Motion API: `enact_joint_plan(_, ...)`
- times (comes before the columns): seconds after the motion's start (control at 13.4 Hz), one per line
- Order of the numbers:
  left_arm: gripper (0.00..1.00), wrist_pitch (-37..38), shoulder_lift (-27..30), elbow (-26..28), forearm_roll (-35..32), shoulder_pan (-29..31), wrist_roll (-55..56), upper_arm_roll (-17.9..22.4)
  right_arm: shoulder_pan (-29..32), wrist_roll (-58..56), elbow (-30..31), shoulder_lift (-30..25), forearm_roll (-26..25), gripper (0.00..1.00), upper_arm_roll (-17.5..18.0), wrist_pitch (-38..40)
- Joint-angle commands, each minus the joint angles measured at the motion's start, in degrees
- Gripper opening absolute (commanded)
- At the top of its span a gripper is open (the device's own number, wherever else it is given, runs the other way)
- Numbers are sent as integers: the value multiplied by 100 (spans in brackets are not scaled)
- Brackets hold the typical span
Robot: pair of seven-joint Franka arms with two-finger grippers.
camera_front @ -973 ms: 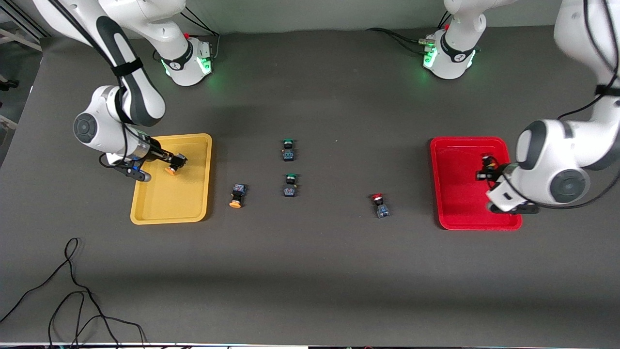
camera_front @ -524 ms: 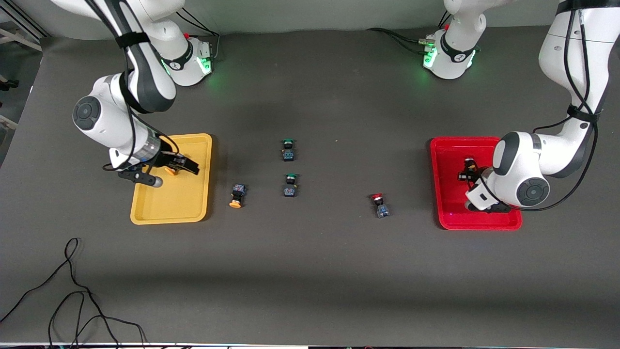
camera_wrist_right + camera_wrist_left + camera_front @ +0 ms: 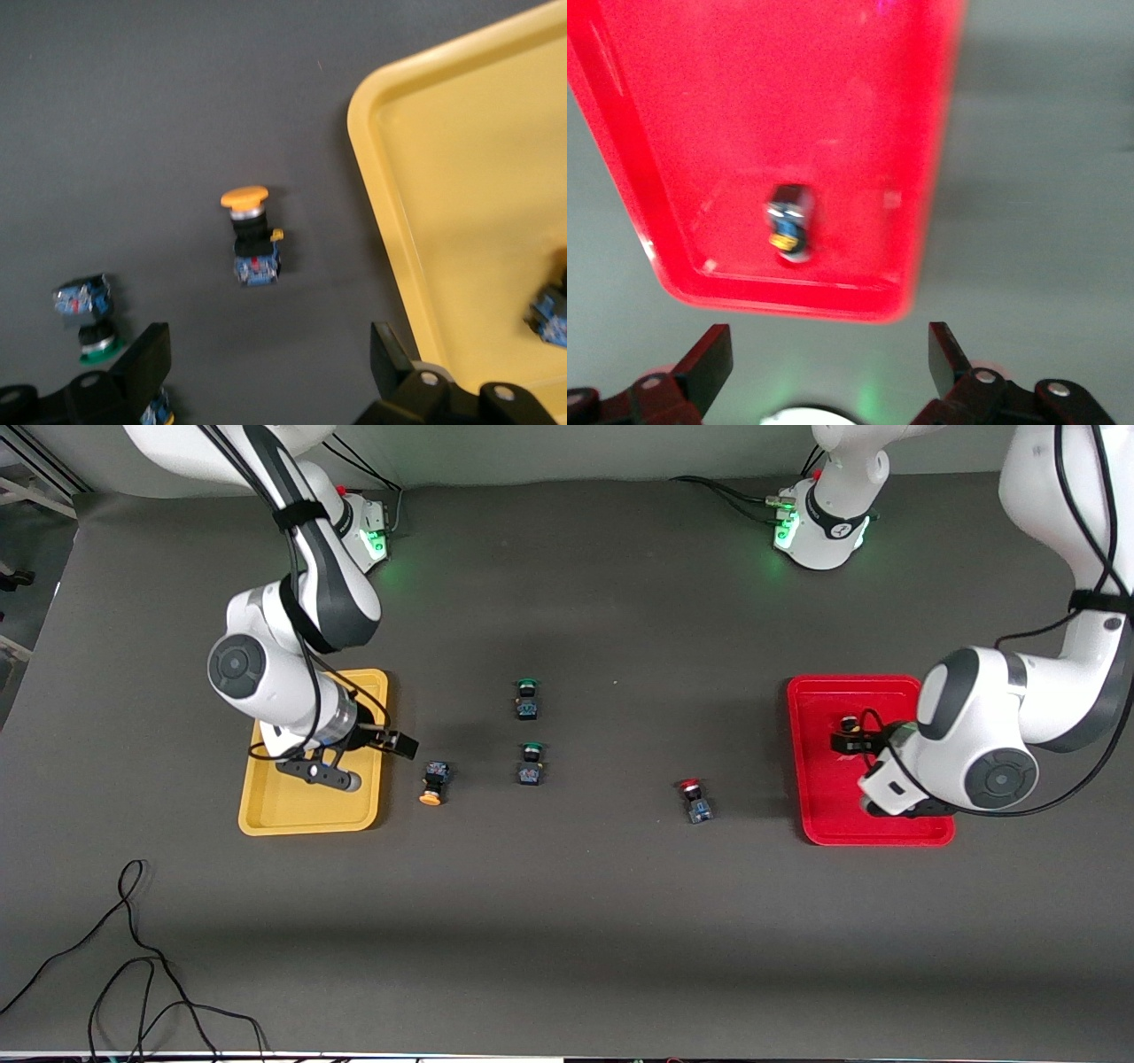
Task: Place red and yellow buttons in trays
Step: 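Grasp another yellow button with the right gripper while the left gripper grasps red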
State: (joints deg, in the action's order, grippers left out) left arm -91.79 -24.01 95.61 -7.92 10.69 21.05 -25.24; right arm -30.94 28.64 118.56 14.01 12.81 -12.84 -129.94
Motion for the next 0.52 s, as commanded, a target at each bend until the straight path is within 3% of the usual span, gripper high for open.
enact_joint_plan(0.0, 99, 198, -838, -1163, 115, -846, 1266, -8, -165, 53, -184, 601, 37, 100, -8, -391)
enact_joint_plan(0.15, 99, -468, -1603, -1719, 132, -1225, 2180, -8, -333, 132, -166, 952, 81, 100, -17, -768)
enact_joint_plan(0.3, 98, -1538, -1948, -1677, 98, -1402, 2394, 19, -403, 247, -166, 1234, 99, 100, -8, -1111)
enact_joint_plan(0.45, 98, -2121, -2229, -1607, 36, -1508, 2369, 53, -430, 264, -166, 1323, 107, 100, -8, -1227)
